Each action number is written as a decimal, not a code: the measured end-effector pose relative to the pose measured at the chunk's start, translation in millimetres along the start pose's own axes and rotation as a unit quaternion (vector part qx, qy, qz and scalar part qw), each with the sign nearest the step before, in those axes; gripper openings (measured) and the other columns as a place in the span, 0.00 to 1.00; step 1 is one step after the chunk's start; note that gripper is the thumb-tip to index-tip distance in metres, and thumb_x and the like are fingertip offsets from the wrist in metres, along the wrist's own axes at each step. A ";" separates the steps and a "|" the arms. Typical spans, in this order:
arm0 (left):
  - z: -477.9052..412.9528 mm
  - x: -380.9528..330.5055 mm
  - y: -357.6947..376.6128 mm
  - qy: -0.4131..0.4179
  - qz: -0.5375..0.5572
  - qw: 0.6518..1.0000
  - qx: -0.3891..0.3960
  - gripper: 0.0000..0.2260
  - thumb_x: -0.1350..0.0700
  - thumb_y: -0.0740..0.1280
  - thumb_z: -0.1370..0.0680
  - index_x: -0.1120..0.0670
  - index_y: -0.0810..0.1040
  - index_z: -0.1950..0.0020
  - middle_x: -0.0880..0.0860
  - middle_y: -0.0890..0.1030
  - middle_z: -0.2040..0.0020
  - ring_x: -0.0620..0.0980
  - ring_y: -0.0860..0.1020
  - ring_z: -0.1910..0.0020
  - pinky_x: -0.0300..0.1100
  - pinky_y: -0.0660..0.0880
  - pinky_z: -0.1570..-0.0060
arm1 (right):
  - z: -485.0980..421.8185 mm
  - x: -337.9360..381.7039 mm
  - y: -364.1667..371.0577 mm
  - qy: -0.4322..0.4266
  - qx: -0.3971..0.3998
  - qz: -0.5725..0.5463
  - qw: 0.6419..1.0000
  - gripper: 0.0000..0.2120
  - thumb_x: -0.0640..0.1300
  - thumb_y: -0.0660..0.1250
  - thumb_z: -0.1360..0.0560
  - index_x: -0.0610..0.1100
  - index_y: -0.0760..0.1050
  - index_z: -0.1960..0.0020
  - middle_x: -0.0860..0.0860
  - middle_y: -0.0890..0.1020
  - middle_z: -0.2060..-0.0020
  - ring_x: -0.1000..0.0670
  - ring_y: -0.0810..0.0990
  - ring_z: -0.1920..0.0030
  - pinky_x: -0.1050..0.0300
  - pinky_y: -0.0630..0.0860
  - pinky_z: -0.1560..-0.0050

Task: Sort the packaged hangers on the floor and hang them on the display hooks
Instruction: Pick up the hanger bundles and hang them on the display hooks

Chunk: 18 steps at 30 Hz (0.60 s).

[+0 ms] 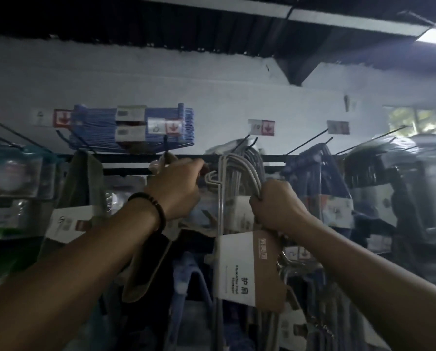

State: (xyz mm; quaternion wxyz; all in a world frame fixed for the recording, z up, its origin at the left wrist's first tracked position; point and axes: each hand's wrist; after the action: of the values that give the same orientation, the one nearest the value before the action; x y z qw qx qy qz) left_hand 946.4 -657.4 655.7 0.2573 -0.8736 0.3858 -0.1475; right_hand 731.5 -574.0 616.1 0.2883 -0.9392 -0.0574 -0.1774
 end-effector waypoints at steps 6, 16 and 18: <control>-83.7 -42.1 5.1 0.020 -0.065 0.997 0.037 0.30 0.52 0.65 0.27 0.43 0.67 0.24 0.52 0.71 0.31 0.57 0.73 0.34 0.57 0.76 0.38 | -47.6 -41.0 -31.7 -0.016 -0.021 0.049 0.998 0.14 0.43 0.66 0.20 0.43 0.75 0.64 0.48 0.81 0.69 0.51 0.83 0.68 0.59 0.80 0.70; -138.0 -39.3 2.9 0.066 -0.190 0.979 0.044 0.45 0.66 0.61 0.23 0.26 0.48 0.22 0.53 0.69 0.34 0.57 0.68 0.37 0.54 0.77 0.45 | -89.1 -41.6 -33.5 -0.045 -0.041 0.117 0.991 0.09 0.44 0.65 0.17 0.39 0.78 0.52 0.47 0.80 0.63 0.53 0.80 0.67 0.60 0.77 0.69; -138.7 -38.2 1.4 0.069 -0.148 0.986 0.039 0.46 0.66 0.63 0.23 0.25 0.47 0.22 0.52 0.70 0.34 0.56 0.70 0.40 0.55 0.78 0.45 | -96.0 -40.8 -29.2 -0.033 -0.048 0.105 0.993 0.08 0.43 0.65 0.18 0.41 0.77 0.54 0.48 0.79 0.64 0.54 0.77 0.69 0.62 0.72 0.72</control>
State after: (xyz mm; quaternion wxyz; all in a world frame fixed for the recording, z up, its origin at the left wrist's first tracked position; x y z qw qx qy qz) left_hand 857.0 -676.1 767.0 0.2395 -0.8981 0.2631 -0.2587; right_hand 658.5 -604.0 690.4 0.2577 -0.9582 0.0406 -0.1179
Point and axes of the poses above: each hand's wrist, its own z-axis away from the middle knuckle, its own y-axis out of the palm, x = y × z
